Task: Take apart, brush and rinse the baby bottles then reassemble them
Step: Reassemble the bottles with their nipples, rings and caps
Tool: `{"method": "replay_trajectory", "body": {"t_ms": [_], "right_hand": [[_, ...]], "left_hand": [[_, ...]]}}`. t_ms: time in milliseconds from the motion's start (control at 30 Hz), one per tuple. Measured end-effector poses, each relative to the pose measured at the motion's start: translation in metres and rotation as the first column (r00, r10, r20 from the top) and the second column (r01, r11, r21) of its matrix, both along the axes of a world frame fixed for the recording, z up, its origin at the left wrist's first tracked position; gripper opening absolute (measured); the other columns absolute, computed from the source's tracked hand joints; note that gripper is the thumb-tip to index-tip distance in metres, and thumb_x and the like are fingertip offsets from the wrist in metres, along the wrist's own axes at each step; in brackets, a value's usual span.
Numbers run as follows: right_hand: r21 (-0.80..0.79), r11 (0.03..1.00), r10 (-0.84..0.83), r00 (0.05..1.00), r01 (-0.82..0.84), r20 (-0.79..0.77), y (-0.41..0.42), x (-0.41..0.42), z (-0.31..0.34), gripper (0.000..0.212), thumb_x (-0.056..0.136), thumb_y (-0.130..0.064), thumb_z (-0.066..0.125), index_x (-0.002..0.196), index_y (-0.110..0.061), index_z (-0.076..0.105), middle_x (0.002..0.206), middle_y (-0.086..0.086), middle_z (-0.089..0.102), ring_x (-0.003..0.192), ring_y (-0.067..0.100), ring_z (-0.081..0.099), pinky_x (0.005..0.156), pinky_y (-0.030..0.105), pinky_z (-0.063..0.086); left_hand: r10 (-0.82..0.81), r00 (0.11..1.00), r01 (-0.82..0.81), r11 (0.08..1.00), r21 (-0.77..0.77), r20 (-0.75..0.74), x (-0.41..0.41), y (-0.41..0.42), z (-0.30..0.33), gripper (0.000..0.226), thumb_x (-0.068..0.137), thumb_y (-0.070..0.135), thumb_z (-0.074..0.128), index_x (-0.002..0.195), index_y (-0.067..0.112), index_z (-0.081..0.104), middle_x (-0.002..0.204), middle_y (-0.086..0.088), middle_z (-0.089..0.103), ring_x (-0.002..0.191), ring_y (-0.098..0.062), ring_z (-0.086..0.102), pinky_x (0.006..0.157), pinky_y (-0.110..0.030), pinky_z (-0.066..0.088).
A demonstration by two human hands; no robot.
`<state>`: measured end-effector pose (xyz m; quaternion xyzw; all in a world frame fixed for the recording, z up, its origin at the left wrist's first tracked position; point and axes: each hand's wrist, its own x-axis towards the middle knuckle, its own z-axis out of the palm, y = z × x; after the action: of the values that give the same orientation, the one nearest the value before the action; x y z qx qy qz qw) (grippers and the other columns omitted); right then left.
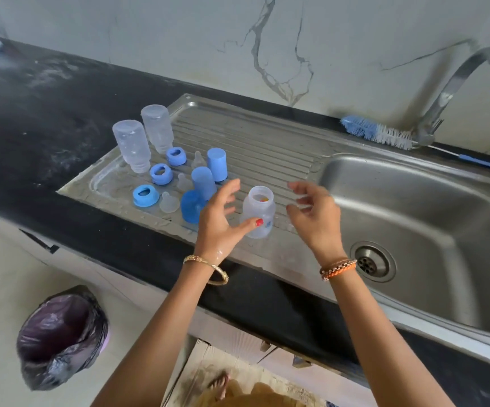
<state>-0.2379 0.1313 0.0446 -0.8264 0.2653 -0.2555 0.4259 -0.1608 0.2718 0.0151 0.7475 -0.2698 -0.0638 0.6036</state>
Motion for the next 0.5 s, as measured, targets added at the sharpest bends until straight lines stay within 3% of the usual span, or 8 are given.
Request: {"method": "replay_trajectory", "body": {"t_ms": [100,200,300,400,500], "right_hand": [[-0.095,0.994,0.067,0.965,-0.044,0.254,0.024,0.007,0.038,0.027,0.077,-0.003,0.059,0.096,-0.022,0.060,0.100,0.000,0.060,0.077,0.010,0.057,0.070,0.015,0.048],[-0.156,0.952,0.296,0.916,-0.262,0.271,0.059,0.032,0.063,0.029,0.073,-0.001,0.054,0.096,-0.013,0.067,0.094,0.001,0.064,0.072,0.008,0.059,0.070,0.011,0.046],[-0.251,0.829,0.511,0.859,-0.500,-0.023,0.090,0.076,0.065,0.035,0.076,0.006,0.052,0.105,-0.007,0.067,0.096,0.009,0.067,0.079,0.018,0.059,0.077,0.022,0.046],[-0.338,0.674,0.555,0.752,-0.657,-0.354,0.116,0.127,0.050,0.042,0.082,0.001,0.048,0.121,-0.010,0.058,0.106,0.009,0.062,0.099,0.024,0.055,0.078,0.024,0.036],[-0.363,0.536,0.515,0.636,-0.762,-0.574,0.133,0.161,0.033,0.048,0.087,-0.002,0.045,0.133,-0.013,0.048,0.127,0.012,0.054,0.118,0.026,0.049,0.082,0.025,0.037]], "left_hand": [[0.159,0.987,-0.160,0.976,-0.144,-0.022,0.002,0.017,0.016,0.044,0.076,0.004,0.072,0.113,0.022,0.055,0.111,0.008,0.058,0.099,-0.004,0.056,0.078,-0.010,0.046],[0.390,0.916,-0.401,0.887,-0.228,-0.094,0.022,0.043,0.017,0.026,0.082,-0.002,0.063,0.103,0.014,0.059,0.098,0.007,0.062,0.087,-0.001,0.059,0.073,-0.009,0.045],[0.576,0.778,-0.623,0.760,-0.185,-0.252,0.048,0.073,0.004,0.028,0.082,-0.006,0.060,0.107,0.005,0.059,0.091,0.002,0.062,0.072,0.008,0.060,0.073,-0.016,0.048],[0.636,0.714,-0.680,0.730,-0.072,-0.292,0.071,0.099,-0.005,0.032,0.080,-0.009,0.058,0.112,-0.002,0.058,0.102,-0.012,0.063,0.089,-0.012,0.064,0.085,-0.031,0.049],[0.661,0.710,-0.675,0.737,0.032,-0.242,0.085,0.113,-0.011,0.032,0.080,-0.010,0.054,0.110,-0.001,0.062,0.108,-0.013,0.064,0.099,-0.025,0.061,0.090,-0.034,0.049]]}}
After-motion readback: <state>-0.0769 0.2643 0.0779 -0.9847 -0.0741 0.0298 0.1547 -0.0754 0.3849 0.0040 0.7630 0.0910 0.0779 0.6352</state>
